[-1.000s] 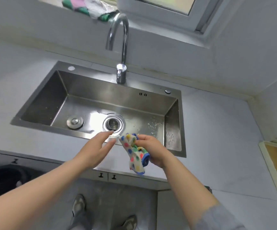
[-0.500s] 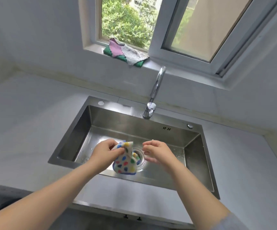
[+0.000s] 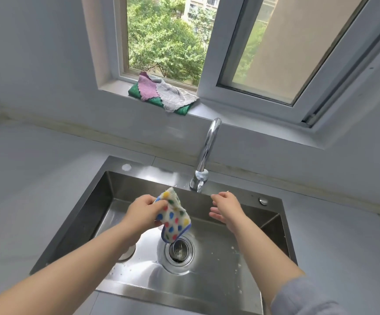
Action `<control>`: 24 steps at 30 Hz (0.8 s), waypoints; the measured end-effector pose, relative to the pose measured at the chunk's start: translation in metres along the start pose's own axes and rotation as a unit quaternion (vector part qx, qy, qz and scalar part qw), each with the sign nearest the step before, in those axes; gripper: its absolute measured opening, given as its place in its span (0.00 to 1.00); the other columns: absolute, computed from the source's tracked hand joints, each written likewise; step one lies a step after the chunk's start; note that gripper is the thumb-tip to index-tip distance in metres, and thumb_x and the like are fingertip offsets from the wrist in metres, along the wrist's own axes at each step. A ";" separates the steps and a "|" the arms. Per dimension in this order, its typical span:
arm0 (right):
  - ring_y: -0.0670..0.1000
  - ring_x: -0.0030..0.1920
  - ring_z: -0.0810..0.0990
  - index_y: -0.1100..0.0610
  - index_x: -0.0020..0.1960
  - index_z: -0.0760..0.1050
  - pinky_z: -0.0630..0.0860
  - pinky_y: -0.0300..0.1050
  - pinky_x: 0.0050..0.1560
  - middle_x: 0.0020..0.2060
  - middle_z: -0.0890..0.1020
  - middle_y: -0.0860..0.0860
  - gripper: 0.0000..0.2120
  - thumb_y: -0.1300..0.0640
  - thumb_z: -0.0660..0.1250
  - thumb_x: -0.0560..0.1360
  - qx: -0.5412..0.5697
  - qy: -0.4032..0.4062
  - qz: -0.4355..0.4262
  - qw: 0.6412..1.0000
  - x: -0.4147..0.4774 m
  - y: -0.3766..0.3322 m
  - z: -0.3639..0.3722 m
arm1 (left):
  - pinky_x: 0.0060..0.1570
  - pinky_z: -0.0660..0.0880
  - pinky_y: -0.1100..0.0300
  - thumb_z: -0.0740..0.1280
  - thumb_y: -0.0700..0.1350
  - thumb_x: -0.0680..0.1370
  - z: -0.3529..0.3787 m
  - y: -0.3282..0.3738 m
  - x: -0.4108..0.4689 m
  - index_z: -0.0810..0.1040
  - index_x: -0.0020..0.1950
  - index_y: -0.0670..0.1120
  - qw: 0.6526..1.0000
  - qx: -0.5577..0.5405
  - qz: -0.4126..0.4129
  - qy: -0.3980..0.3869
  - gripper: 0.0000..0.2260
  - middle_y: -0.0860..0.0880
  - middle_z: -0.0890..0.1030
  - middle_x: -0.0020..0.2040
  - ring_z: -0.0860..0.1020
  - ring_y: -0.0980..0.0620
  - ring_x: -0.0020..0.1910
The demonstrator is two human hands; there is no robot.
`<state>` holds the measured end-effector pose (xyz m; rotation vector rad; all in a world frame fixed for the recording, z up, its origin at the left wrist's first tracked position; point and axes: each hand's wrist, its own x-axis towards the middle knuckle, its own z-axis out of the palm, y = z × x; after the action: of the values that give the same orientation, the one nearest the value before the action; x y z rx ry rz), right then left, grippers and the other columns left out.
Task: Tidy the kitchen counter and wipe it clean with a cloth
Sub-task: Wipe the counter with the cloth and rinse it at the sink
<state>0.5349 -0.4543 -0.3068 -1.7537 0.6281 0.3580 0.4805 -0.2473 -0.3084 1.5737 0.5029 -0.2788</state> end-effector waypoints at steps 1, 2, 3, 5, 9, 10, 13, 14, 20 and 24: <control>0.53 0.47 0.76 0.60 0.67 0.66 0.79 0.49 0.51 0.51 0.74 0.56 0.18 0.57 0.62 0.78 -0.006 -0.008 0.005 1.000 0.006 -0.002 0.003 | 0.42 0.81 0.52 0.68 0.39 0.75 0.004 0.002 0.005 0.75 0.43 0.37 1.000 0.011 0.002 0.005 0.05 0.41 0.77 0.42 0.77 0.47 0.40; 0.53 0.47 0.76 0.61 0.66 0.68 0.79 0.48 0.51 0.52 0.75 0.56 0.18 0.57 0.62 0.78 -0.010 -0.023 0.007 1.000 0.013 -0.006 0.004 | 0.40 0.82 0.54 0.68 0.39 0.74 0.009 0.003 0.012 0.76 0.45 0.37 1.000 0.018 0.004 0.008 0.05 0.40 0.78 0.43 0.78 0.48 0.40; 0.52 0.46 0.76 0.62 0.65 0.69 0.79 0.47 0.49 0.50 0.75 0.56 0.17 0.57 0.61 0.79 -0.007 -0.034 0.003 0.999 0.018 -0.009 0.006 | 0.36 0.81 0.57 0.69 0.39 0.74 0.013 0.002 0.016 0.77 0.48 0.37 1.000 0.022 0.002 0.011 0.06 0.40 0.79 0.44 0.79 0.48 0.40; 0.51 0.39 0.74 0.66 0.63 0.71 0.77 0.41 0.40 0.42 0.74 0.55 0.15 0.61 0.60 0.79 0.027 -0.059 -0.010 0.998 0.028 -0.018 0.009 | 0.31 0.79 0.61 0.69 0.38 0.74 0.019 0.002 0.025 0.77 0.51 0.38 1.000 0.023 -0.008 0.014 0.07 0.40 0.80 0.47 0.80 0.49 0.40; 0.51 0.45 0.75 0.59 0.49 0.76 0.78 0.44 0.45 0.48 0.74 0.52 0.05 0.61 0.62 0.77 0.005 -0.045 -0.005 0.999 0.044 -0.033 0.016 | 0.32 0.79 0.58 0.66 0.35 0.76 0.024 0.001 0.041 0.78 0.52 0.42 1.000 -0.002 -0.026 -0.009 0.07 0.43 0.81 0.46 0.81 0.50 0.40; 0.52 0.48 0.76 0.59 0.50 0.74 0.79 0.46 0.48 0.51 0.74 0.52 0.04 0.60 0.63 0.76 -0.011 -0.043 0.007 0.999 0.045 -0.033 0.016 | 0.32 0.78 0.58 0.65 0.34 0.76 0.024 0.002 0.043 0.78 0.51 0.43 1.000 -0.007 -0.025 -0.016 0.07 0.44 0.81 0.46 0.81 0.50 0.40; 0.53 0.46 0.75 0.58 0.45 0.72 0.79 0.45 0.44 0.42 0.75 0.53 0.03 0.59 0.64 0.77 0.005 -0.083 0.062 0.995 0.048 -0.031 0.022 | 0.33 0.78 0.59 0.63 0.34 0.76 0.022 0.007 0.049 0.78 0.52 0.42 0.999 -0.013 -0.013 -0.031 0.08 0.44 0.82 0.43 0.82 0.51 0.38; 0.53 0.44 0.74 0.58 0.45 0.72 0.79 0.43 0.41 0.41 0.74 0.53 0.03 0.59 0.63 0.78 0.007 -0.082 0.067 0.994 0.047 -0.031 0.024 | 0.34 0.80 0.57 0.63 0.34 0.76 0.020 0.009 0.051 0.79 0.52 0.41 0.999 -0.008 -0.002 -0.036 0.08 0.44 0.82 0.43 0.82 0.51 0.37; 0.50 0.35 0.76 0.57 0.37 0.69 0.77 0.40 0.36 0.37 0.75 0.53 0.10 0.61 0.62 0.77 -0.099 -0.032 0.029 0.994 0.058 -0.035 0.038 | 0.38 0.81 0.52 0.68 0.41 0.76 0.010 0.018 0.062 0.80 0.50 0.40 0.998 0.001 0.047 -0.039 0.05 0.43 0.82 0.41 0.80 0.51 0.34; 0.49 0.34 0.77 0.58 0.40 0.70 0.79 0.39 0.37 0.37 0.75 0.53 0.07 0.65 0.61 0.77 -0.058 -0.010 0.026 0.998 0.060 -0.044 0.037 | 0.40 0.82 0.48 0.69 0.42 0.76 0.006 0.018 0.069 0.80 0.50 0.41 0.998 0.000 0.033 -0.057 0.05 0.41 0.82 0.44 0.82 0.47 0.38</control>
<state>0.6120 -0.4247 -0.3145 -1.8438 0.6509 0.4546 0.5502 -0.2429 -0.3257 1.5612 0.3608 -0.3165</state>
